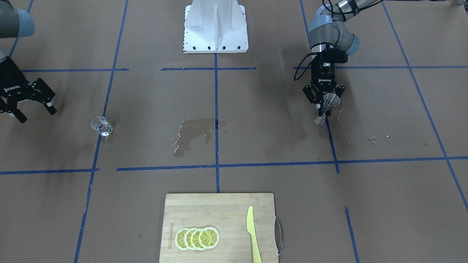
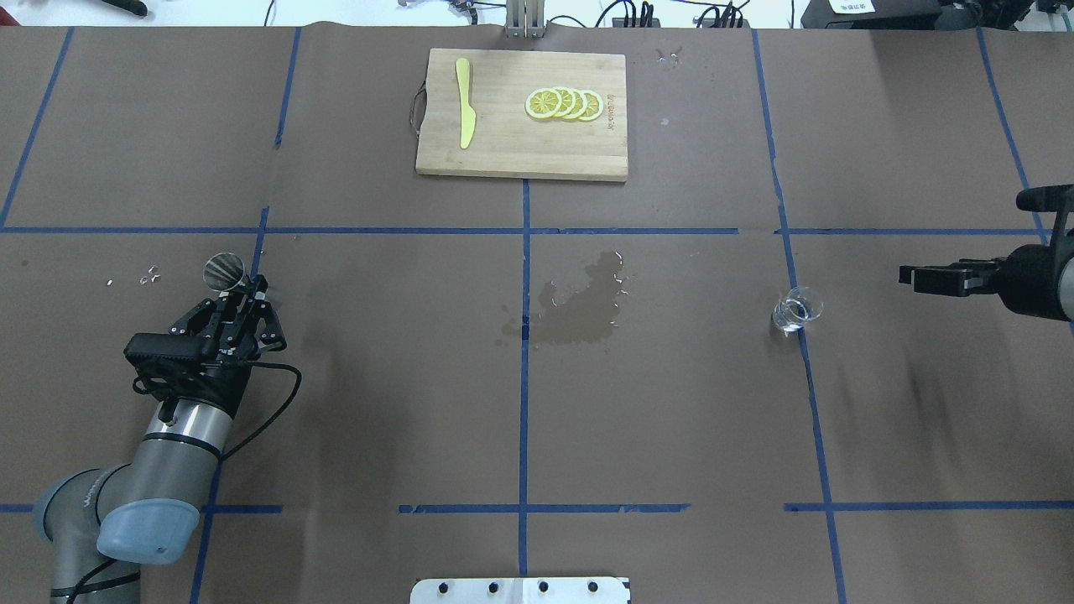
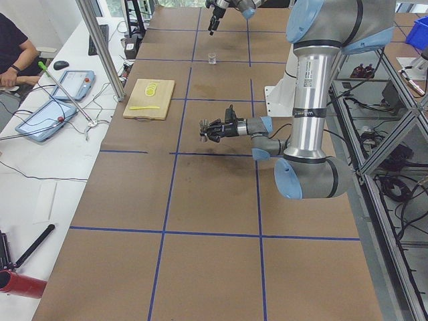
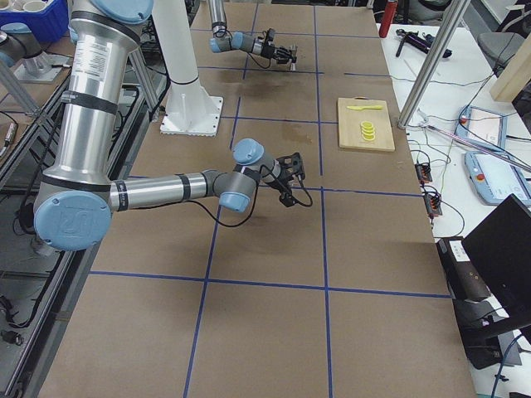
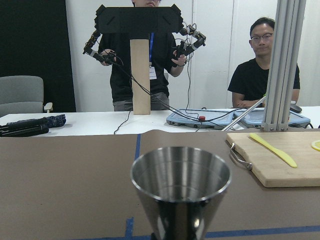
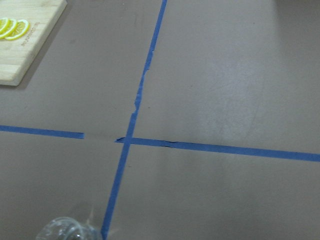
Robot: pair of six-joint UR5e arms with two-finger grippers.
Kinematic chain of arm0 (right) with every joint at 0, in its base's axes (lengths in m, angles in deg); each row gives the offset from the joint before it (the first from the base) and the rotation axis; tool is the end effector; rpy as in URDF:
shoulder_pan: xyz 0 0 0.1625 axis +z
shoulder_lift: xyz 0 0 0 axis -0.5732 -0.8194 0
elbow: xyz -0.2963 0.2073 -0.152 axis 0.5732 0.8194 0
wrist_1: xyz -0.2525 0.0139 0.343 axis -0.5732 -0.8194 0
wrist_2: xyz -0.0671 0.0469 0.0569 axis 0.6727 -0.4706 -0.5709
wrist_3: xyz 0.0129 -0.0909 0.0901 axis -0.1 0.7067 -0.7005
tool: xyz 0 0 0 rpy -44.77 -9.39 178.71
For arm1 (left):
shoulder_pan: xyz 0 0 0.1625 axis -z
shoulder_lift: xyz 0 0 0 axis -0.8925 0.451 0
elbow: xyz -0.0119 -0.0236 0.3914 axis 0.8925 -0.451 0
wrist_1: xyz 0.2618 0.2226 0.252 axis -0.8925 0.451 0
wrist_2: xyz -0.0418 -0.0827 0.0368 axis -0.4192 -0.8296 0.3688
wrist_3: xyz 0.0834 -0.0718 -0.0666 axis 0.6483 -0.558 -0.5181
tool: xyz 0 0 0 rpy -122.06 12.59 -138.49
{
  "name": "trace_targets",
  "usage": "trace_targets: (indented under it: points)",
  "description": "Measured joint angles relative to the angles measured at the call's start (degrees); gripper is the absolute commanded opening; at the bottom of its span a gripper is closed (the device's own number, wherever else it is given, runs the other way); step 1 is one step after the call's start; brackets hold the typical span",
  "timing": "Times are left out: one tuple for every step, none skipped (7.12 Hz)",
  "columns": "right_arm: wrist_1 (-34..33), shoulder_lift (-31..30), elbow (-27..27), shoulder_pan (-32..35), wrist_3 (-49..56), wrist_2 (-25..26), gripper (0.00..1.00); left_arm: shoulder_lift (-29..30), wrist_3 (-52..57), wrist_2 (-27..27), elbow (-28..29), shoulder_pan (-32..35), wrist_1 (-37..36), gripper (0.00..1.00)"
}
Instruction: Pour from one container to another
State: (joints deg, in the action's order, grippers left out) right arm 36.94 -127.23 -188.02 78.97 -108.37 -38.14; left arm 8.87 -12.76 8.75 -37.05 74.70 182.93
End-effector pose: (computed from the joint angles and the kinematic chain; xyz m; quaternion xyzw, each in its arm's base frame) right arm -0.2527 -0.4085 0.4916 0.2804 -0.4419 0.0607 0.8500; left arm 0.4601 -0.3486 0.4253 0.5757 0.3126 -0.2104 0.7257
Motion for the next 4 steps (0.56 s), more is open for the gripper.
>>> trace_targets:
  points:
    - [0.78,-1.63,-2.37,-7.89,-3.93,11.15,1.0,0.45,0.18,-0.01,0.37,0.0,0.04,0.0]
    - [0.87,-2.3,-3.53,-15.74,-6.69,22.65,1.0,0.77,0.23,-0.01,0.5,0.0,0.08,0.0]
    - [-0.2,-2.36,-3.9,-26.16,-7.98,38.81,1.0,1.13,0.25,-0.02,0.53,0.0,0.08,0.0]
    - [-1.99,-2.11,-3.92,-34.51,-8.67,51.72,1.0,1.38,0.22,-0.02,0.58,0.0,0.07,0.0]
